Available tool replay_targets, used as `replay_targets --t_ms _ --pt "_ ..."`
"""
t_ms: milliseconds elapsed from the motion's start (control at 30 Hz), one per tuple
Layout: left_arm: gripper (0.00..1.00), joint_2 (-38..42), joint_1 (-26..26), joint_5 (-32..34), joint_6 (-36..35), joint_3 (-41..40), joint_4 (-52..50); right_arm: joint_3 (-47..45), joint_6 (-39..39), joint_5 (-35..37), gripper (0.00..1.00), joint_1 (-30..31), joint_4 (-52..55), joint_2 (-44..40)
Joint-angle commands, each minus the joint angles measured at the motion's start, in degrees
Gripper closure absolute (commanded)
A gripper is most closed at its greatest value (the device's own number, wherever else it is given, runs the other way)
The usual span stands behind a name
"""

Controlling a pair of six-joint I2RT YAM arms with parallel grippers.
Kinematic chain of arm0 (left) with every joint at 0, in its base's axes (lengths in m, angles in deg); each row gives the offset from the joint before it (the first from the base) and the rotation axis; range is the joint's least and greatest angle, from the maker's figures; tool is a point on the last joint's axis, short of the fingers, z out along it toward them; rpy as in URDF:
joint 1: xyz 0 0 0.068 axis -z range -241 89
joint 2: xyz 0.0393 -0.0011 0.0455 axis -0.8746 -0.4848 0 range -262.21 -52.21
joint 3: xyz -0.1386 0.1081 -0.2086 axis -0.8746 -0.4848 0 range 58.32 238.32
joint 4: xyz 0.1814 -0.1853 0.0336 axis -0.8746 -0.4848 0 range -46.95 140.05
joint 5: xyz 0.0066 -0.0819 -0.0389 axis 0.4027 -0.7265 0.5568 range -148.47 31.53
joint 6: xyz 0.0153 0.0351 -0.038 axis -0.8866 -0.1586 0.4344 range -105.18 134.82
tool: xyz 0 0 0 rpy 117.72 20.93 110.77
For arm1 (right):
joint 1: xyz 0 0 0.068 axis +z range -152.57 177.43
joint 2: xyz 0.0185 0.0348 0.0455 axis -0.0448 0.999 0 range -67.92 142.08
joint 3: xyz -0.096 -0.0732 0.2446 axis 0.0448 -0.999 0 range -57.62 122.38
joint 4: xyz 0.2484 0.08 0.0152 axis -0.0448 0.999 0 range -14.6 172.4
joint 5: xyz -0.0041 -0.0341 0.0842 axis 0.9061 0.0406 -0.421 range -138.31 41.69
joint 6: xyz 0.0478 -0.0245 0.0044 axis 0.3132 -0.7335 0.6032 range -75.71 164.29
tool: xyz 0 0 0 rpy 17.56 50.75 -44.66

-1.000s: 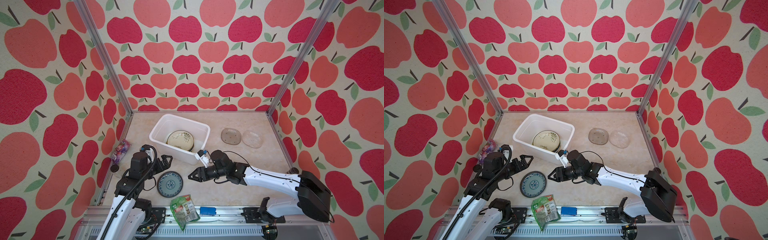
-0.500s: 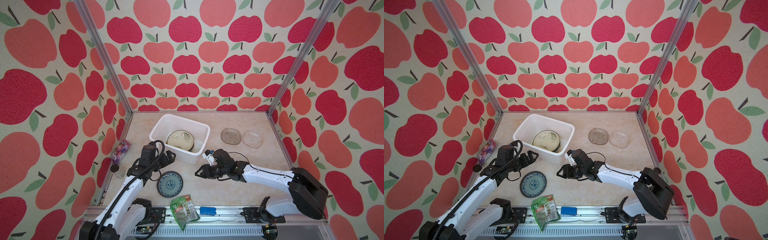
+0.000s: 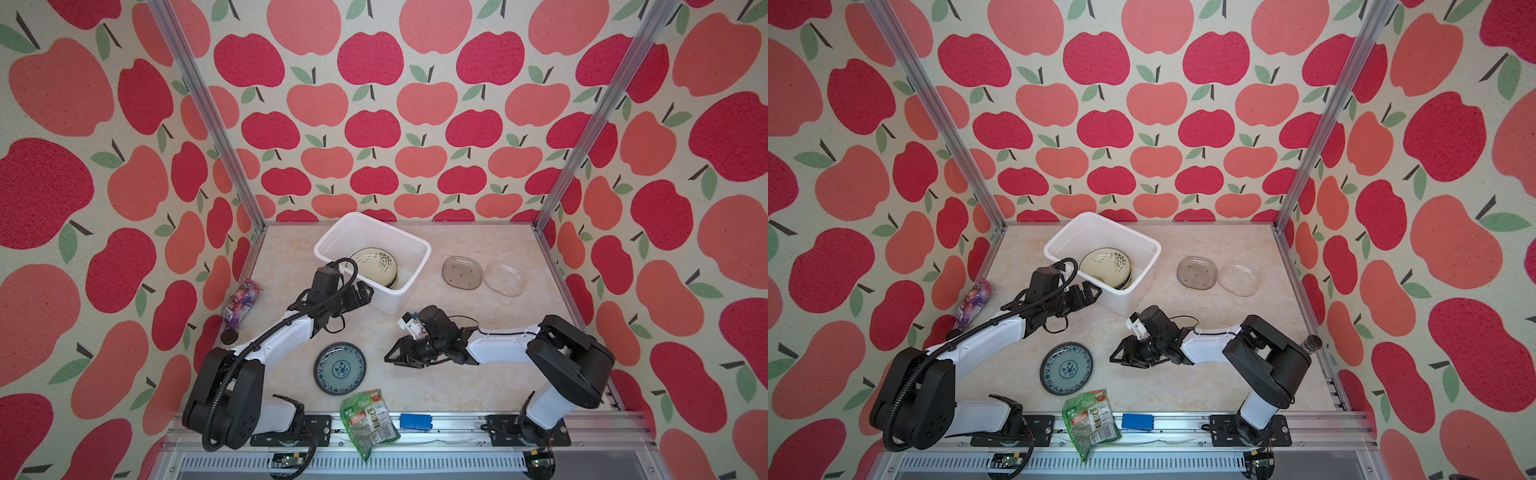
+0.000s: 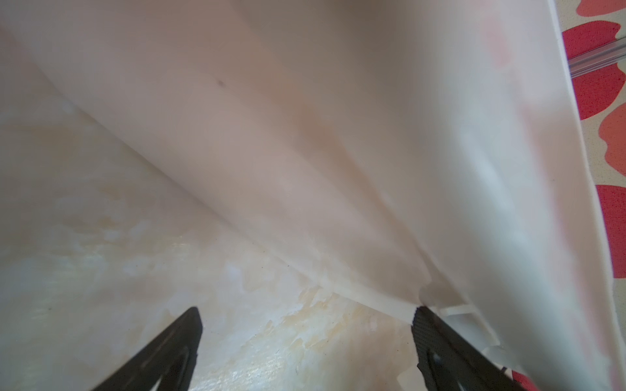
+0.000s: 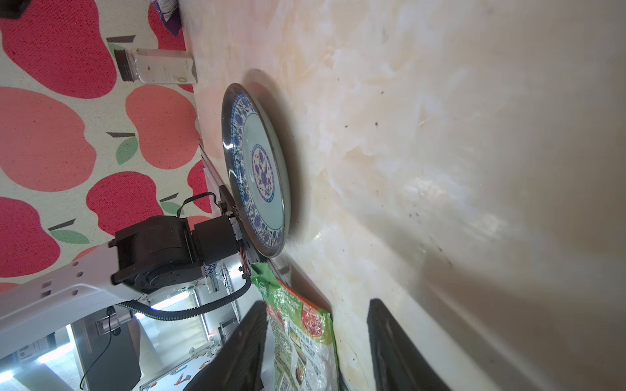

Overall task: Place the plates into the plastic bin on the countertop
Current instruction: Move the plastic bin to the top-center of the table.

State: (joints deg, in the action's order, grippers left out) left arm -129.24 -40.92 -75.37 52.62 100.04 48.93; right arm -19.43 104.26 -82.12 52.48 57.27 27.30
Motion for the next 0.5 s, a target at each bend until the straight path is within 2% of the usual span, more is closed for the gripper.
replay_targets --t_ms 0,233,367,467 --pt "0.01 4.16 -0.69 2.26 0.08 -0.46 -0.32 3.78 0.29 -2.77 0.49 0.27 -1.98 2.21" --pt "0.01 21.27 -8.19 -0.01 -1.50 -3.57 -10.87 7.36 7.02 -3.38 0.52 4.65 -10.41 11.03" --pt "0.01 28.19 -11.47 -2.32 -2.66 -3.56 -17.00 7.84 12.19 -3.16 0.55 6.48 -17.44 15.80" --pt "0.01 32.23 -12.38 -2.69 -3.00 -4.15 -20.02 7.85 13.05 -2.20 0.57 6.66 -17.59 16.42"
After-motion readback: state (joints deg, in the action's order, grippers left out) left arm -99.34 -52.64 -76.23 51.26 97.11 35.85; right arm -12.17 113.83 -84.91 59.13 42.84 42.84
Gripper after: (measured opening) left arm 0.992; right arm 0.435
